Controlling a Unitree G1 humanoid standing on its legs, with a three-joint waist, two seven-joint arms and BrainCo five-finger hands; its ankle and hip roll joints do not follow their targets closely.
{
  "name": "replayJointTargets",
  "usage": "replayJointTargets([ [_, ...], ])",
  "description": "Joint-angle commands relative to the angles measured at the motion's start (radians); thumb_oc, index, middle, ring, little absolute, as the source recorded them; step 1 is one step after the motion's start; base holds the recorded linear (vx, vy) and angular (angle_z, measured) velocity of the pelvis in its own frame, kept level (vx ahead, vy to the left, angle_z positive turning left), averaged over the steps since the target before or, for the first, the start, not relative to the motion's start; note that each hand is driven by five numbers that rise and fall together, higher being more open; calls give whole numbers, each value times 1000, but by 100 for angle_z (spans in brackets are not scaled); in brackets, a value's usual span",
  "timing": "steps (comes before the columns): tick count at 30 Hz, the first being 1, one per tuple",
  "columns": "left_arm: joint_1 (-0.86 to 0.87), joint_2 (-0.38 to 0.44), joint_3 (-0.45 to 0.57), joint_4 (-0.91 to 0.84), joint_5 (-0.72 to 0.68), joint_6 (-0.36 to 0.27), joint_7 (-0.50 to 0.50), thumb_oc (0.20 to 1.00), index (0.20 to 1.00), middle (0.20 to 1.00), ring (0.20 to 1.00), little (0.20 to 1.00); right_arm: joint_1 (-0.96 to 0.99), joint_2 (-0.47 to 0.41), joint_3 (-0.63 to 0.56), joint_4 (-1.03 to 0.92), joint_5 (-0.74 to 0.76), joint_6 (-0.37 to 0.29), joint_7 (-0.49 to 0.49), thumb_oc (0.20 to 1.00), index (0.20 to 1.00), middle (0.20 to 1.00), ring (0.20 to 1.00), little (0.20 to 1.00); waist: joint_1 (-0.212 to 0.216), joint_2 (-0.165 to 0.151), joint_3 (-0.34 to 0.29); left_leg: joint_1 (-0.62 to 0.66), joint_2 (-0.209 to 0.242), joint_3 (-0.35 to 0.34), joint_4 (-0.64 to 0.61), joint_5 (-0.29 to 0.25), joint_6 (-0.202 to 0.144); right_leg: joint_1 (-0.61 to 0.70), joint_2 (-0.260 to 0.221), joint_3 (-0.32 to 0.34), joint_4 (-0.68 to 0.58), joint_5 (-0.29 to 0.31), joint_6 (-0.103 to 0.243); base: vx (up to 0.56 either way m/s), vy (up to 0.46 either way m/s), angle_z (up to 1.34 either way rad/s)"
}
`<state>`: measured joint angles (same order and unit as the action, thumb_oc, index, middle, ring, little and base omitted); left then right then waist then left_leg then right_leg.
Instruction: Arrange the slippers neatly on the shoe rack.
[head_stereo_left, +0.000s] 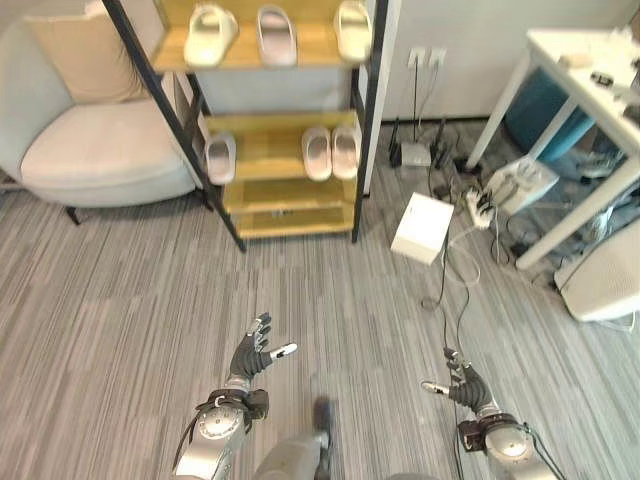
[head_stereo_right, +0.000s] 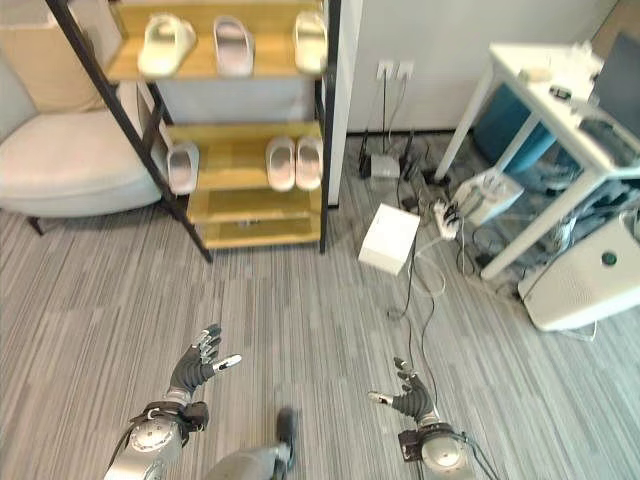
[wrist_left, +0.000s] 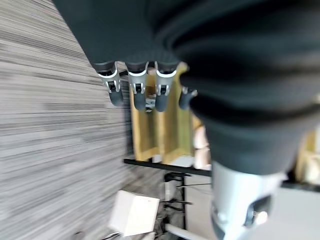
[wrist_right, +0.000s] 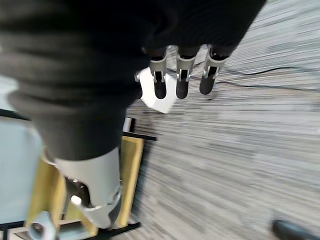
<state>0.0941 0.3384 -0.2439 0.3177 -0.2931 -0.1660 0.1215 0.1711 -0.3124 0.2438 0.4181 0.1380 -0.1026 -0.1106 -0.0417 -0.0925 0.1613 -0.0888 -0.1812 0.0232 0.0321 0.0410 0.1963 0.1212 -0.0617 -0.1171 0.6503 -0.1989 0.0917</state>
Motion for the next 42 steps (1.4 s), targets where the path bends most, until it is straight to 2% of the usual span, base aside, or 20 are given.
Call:
replayJointTargets([
  [1,-14,33,-9,-57,37,-37,0,1000,1000,1000,1000,1000,-62,-12,-17,-29,5,-33,11,1000,1000,1000,1000,1000,19,17,22,88,53,-27,-92,-104,-97,-99,-91,11,-52,269,49,413,297,44],
  [3,-24,44,-21,-64,53,-31,-3,1000,1000,1000,1000,1000,-67,1,-15,-25,2,-33,4,1000,1000,1000,1000,1000,11,29,47,158,43,-24,-109,-130,-69,-181,-141,-26,132,300,31,391,212,50],
  [4,-30,47,-21,-77,57,-34,-8,1000,1000,1000,1000,1000,-60,2,-13,-28,8,-33,10,1000,1000,1000,1000,1000,7,49,61,194,59,-23,-119,-138,-78,-236,-125,-53,102,189,8,398,102,39],
  [6,-36,51,-23,-84,58,-40,-10,1000,1000,1000,1000,1000,-61,1,-16,-32,18,-34,12,1000,1000,1000,1000,1000,7,68,73,211,86,-11,-119,-146,-94,-254,-98,-99,-35,80,-8,289,-89,31],
  [7,-35,51,-27,-96,60,-41,-15,1000,1000,1000,1000,1000,-67,1,-16,-29,21,-30,9,1000,1000,1000,1000,1000,11,84,83,227,113,-2,-119,-150,-114,-251,-47,-117,-254,60,-5,194,-134,25],
  [8,-35,51,-28,-96,60,-41,-15,1000,1000,1000,1000,1000,-67,0,-16,-29,21,-30,9,1000,1000,1000,1000,1000,12,87,84,227,116,-2,-119,-150,-115,-246,-43,-118,-263,65,-6,206,-173,7],
  [9,-35,49,-26,-98,67,-41,-14,1000,1000,1000,1000,1000,-72,-1,-17,-27,22,-26,8,1000,1000,1000,1000,1000,12,89,85,236,122,3,-117,-159,-124,-239,-17,-107,-420,79,5,79,-70,-21],
  [10,-35,49,-26,-98,67,-41,-14,1000,1000,1000,1000,1000,-72,-1,-17,-27,22,-26,8,1000,1000,1000,1000,1000,13,91,85,236,125,4,-117,-159,-125,-233,-13,-108,-431,86,4,172,-141,-34],
  [13,-59,40,-21,-103,89,-51,-20,1000,1000,1000,1000,1000,-78,-13,-16,-34,8,-23,7,1000,1000,1000,1000,1000,16,76,74,254,130,16,-96,-202,-147,-192,20,-51,-699,141,33,316,-237,0],
  [17,-61,19,-30,-86,90,-53,-18,1000,1000,1000,1000,1000,-68,-18,-19,-27,11,-33,11,1000,1000,1000,1000,1000,11,70,47,284,157,1,-44,-238,-170,-147,36,-33,-683,152,-1,408,-304,-4],
  [24,-47,2,-41,-73,57,-52,-29,1000,1000,1000,1000,1000,-51,-52,-29,-37,43,-51,21,1000,1000,1000,1000,1000,2,78,11,275,199,-34,65,-181,-228,-60,82,-23,-709,90,-60,227,-217,11],
  [27,-41,4,-42,-77,50,-48,-36,1000,1000,1000,1000,1000,-54,-61,-29,-33,48,-55,26,1000,1000,1000,1000,1000,13,69,39,167,178,-61,312,-105,-240,-12,84,-8,-733,83,-85,70,-141,-6],
  [28,-40,3,-42,-77,50,-48,-36,1000,1000,1000,1000,1000,-54,-61,-28,-33,48,-55,26,1000,1000,1000,1000,1000,11,72,37,166,182,-64,318,-112,-241,-12,88,-9,-731,80,-85,5,-120,-31],
  [29,-38,7,-43,-75,45,-49,-38,1000,1000,1000,1000,1000,-55,-64,-31,-33,54,-52,26,1000,1000,1000,1000,1000,17,64,58,81,161,-81,464,-84,-249,6,85,-11,-738,78,-93,14,-89,-30],
  [30,-39,7,-42,-73,41,-50,-35,1000,1000,1000,1000,1000,-58,-65,-30,-28,53,-49,22,1000,1000,1000,1000,1000,20,59,68,48,149,-71,467,-104,-241,9,77,-15,-738,77,-91,39,-104,-25],
  [32,-38,4,-41,-73,38,-49,-36,1000,1000,1000,1000,1000,-62,-66,-27,-23,50,-46,20,1000,1000,1000,1000,1000,24,56,72,34,139,-59,426,-141,-232,14,71,-15,-738,75,-87,73,-21,5],
  [33,-35,1,-50,-70,60,-42,-30,1000,1000,1000,1000,1000,-73,-66,-20,-6,41,-45,10,1000,1000,1000,1000,1000,19,53,70,-6,118,-28,187,-178,-207,17,58,-42,-738,69,-71,103,8,-3],
  [35,-42,4,-59,-62,76,-37,-18,1000,1000,1000,1000,1000,-97,-68,-16,13,29,-37,-10,1000,1000,1000,1000,1000,20,54,67,-12,121,-32,23,-101,-206,26,64,-52,-738,56,-73,81,13,36],
  [38,-41,-1,-60,-51,70,-37,-22,1000,1000,1000,1000,1000,-84,-62,-11,3,14,-36,0,1000,1000,1000,1000,1000,13,71,51,52,131,-48,-69,-69,-205,25,75,-54,-708,32,-74,146,70,26],
  [42,-40,1,-73,-56,79,-39,-23,1000,1000,1000,1000,1000,-58,-37,-10,-12,13,-35,7,1000,1000,1000,1000,1000,-4,79,0,130,122,-40,-119,-90,-192,32,61,-49,-684,29,-64,261,177,-10],
])
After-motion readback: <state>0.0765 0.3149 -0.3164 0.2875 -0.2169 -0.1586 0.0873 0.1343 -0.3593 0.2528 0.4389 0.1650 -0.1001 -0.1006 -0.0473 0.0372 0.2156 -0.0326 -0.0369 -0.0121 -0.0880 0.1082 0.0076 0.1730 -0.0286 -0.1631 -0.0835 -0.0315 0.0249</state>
